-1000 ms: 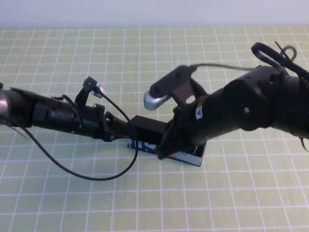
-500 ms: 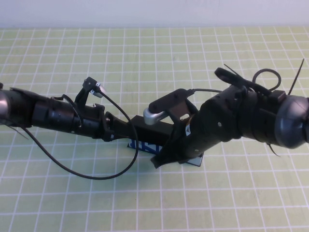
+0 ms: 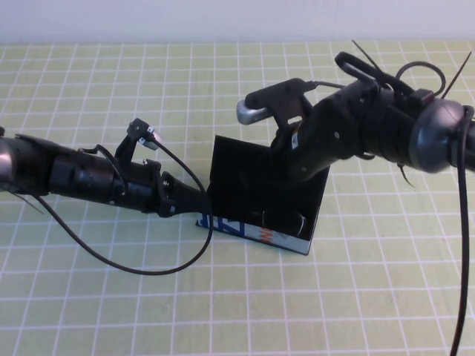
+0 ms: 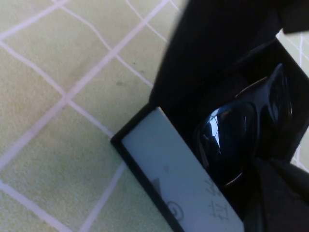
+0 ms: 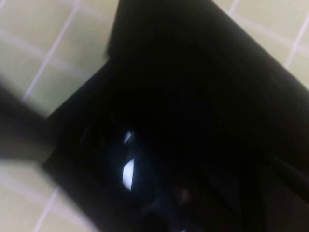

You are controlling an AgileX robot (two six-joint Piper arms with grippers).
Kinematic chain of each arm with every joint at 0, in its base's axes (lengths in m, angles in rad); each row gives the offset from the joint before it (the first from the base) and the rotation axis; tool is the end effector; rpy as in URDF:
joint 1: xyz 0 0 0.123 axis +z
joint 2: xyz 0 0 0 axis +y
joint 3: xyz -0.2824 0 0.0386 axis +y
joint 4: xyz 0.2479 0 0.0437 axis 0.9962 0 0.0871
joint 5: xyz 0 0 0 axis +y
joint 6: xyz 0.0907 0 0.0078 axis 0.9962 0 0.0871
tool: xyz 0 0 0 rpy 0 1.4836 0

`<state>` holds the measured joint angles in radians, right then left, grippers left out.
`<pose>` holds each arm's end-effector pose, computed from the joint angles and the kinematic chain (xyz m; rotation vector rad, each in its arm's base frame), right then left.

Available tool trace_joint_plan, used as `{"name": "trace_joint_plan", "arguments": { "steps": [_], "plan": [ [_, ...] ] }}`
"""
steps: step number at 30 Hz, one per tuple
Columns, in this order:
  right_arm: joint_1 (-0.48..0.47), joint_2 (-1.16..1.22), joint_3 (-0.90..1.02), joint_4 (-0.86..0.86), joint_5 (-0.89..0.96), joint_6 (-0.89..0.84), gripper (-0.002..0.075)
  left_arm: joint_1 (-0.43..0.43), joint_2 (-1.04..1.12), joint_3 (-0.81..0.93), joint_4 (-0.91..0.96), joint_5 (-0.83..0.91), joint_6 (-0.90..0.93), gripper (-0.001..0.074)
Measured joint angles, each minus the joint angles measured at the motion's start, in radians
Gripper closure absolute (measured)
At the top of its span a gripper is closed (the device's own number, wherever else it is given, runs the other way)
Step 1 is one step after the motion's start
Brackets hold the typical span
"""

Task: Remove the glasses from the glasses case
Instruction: Pick up the glasses from the glasses case

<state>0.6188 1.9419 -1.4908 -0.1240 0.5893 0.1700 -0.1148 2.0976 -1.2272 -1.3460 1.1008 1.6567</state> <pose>0.3566 0.2462 0.2295 -0.6620 2.4396 0.1908 0.3733 -0.1227 0.1445 0.9915 2.0858 -1.2084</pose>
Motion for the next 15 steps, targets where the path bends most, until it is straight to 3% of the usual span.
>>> {"name": "trace_joint_plan", "arguments": {
  "steps": [15],
  "plan": [
    [-0.090,0.182,-0.178,0.071,0.143,-0.061,0.0742,0.000,0.000,0.000,0.005,0.002,-0.003,0.0739]
  ]
}}
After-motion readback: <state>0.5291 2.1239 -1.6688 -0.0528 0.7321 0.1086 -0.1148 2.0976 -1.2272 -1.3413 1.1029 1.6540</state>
